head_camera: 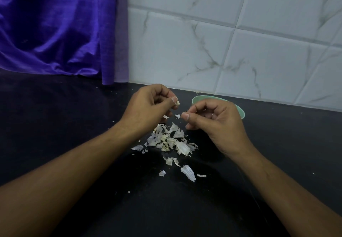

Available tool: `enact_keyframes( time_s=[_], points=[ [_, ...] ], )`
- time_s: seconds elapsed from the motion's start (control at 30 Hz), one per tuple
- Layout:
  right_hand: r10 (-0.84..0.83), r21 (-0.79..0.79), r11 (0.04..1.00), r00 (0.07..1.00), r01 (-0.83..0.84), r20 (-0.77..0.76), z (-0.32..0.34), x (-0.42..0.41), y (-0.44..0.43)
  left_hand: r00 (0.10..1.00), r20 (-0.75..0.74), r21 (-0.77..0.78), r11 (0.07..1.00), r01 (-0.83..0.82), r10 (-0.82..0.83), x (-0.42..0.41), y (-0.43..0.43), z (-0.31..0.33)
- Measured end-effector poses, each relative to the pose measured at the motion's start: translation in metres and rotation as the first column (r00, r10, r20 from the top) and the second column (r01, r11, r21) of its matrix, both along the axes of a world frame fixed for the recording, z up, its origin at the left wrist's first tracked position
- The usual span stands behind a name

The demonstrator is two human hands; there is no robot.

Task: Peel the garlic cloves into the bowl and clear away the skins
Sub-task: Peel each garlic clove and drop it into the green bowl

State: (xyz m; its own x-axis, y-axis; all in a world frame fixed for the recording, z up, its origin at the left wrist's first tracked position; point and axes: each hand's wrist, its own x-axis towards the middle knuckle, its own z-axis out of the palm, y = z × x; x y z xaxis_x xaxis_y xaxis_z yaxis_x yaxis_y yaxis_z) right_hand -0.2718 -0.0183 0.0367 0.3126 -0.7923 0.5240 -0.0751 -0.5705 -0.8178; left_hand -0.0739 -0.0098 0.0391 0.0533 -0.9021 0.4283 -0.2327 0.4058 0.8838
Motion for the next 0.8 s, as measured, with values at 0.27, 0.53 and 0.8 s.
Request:
enact_keyframes(
  time_s=[0.27, 0.53, 0.8],
  points=[
    [0.037, 0.004, 0.999, 0.997, -0.037, -0.065, 0.0, 0.0004, 0.0008, 1.0, 0.008, -0.011, 1.0, -0.015, 0.015, 0.0015, -0.0012, -0.001],
    [-0.137, -0.079, 0.987, 0.991, 0.137, 0.002, 0.002, -0.0007, 0.0025, 0.987, -0.128, 0.079, 0.991, 0.112, -0.102, -0.001, -0.0007, 0.0018],
    [-0.03, 0.034, 0.999, 0.993, 0.026, 0.114, -0.0018, 0.0043, 0.0021, 0.974, -0.101, 0.078, 0.974, 0.213, -0.205, -0.0051, 0.0006, -0.002]
  ],
)
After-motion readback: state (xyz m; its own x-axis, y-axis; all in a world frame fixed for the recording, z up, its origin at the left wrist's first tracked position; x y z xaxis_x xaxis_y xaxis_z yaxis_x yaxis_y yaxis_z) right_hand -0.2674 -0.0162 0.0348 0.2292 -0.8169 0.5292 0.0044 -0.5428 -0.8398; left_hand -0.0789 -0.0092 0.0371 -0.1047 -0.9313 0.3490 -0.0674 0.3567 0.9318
